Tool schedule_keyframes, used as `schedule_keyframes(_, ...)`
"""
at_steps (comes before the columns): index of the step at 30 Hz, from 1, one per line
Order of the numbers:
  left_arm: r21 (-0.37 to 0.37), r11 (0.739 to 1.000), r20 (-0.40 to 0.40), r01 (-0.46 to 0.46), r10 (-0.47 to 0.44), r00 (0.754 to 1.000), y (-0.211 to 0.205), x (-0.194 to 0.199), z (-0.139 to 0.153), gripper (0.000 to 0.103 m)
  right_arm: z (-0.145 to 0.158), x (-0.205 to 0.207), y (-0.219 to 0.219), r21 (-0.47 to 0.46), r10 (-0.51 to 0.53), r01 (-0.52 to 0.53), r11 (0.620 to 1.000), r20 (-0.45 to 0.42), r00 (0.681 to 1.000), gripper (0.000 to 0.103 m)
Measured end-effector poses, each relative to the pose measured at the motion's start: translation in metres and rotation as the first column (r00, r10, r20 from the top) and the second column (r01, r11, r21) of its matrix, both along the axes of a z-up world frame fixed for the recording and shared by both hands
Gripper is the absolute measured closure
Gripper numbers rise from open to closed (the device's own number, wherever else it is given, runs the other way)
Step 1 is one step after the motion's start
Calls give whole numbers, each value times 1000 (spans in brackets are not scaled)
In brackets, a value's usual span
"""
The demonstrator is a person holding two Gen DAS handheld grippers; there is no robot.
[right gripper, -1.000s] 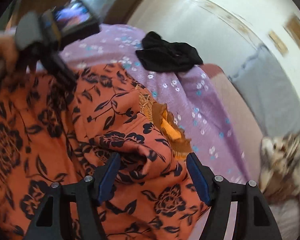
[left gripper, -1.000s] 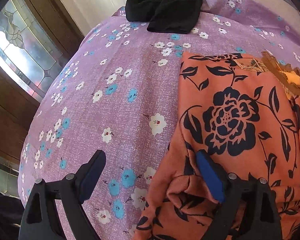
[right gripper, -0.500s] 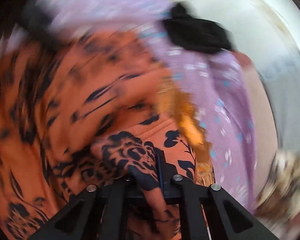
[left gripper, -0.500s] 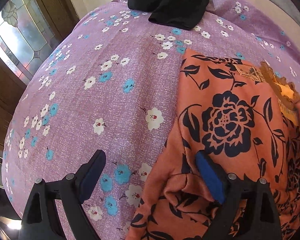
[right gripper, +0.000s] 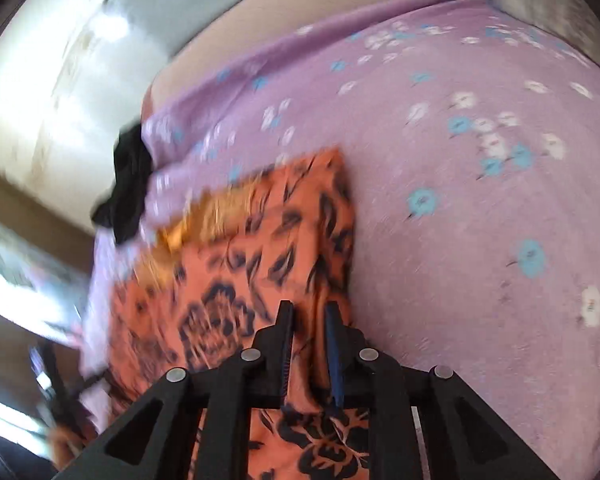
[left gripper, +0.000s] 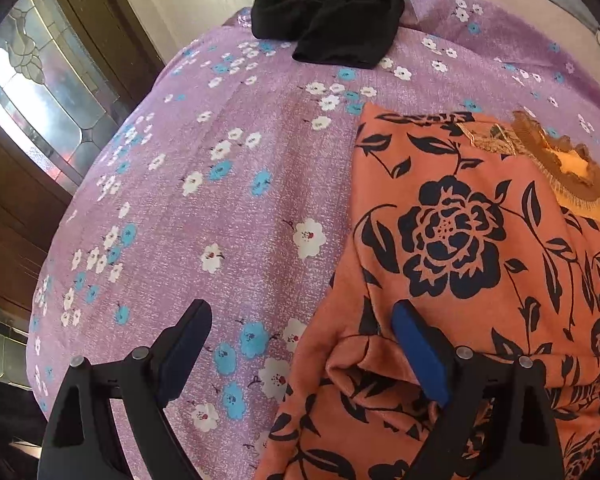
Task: Fold small clothes
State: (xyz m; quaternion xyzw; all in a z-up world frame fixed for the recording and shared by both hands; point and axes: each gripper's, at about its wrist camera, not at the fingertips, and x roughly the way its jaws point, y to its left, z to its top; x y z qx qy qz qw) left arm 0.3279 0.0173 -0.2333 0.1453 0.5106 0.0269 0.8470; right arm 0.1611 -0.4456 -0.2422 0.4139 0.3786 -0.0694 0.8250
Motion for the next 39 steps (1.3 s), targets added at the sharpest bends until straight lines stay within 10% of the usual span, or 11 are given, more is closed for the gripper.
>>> schedule_keyframes(7, -62, 992, 184, 109, -96, 978, -28, -20, 43, 11, 22, 46, 20, -104, 166, -154, 983, 118, 979, 85)
schedule_keyframes(14, 11, 979, -43, 203, -202, 978, -77, -12, -10, 11, -34, 79, 53, -125, 267, -283, 951, -130, 955, 86)
schedule_keyframes(21, -93, 975, 69, 200, -194, 979, -81, -4, 15, 11, -2, 84, 70, -138, 330, -322, 937, 41, 943, 85)
schedule_keyframes(25, -75, 976, -26, 205, -208, 978, -101, 5, -14, 10, -27, 104, 108, -172, 407, -411, 896, -55, 912, 78)
schedule_keyframes(32, -130, 975, 24, 180, -178, 984, -103, 8, -4, 8, -2, 89, 90, -177, 326, -310, 934, 70, 943, 77)
schedule_keyframes(34, -90, 983, -14, 159, -160, 987, -104, 11, -17, 8, -16, 95, 84, -187, 289, -285, 940, -10, 957, 63)
schedule_keyframes(35, -78, 985, -36, 152, -156, 987, -103, 10, -24, 6, -28, 99, 84, -160, 301, -308, 938, -63, 951, 40)
schedule_keyframes(39, -117, 981, -36, 152, -157, 987, -98, 4, -14, 5, -9, 90, 95, -195, 334, -329, 924, -9, 943, 41)
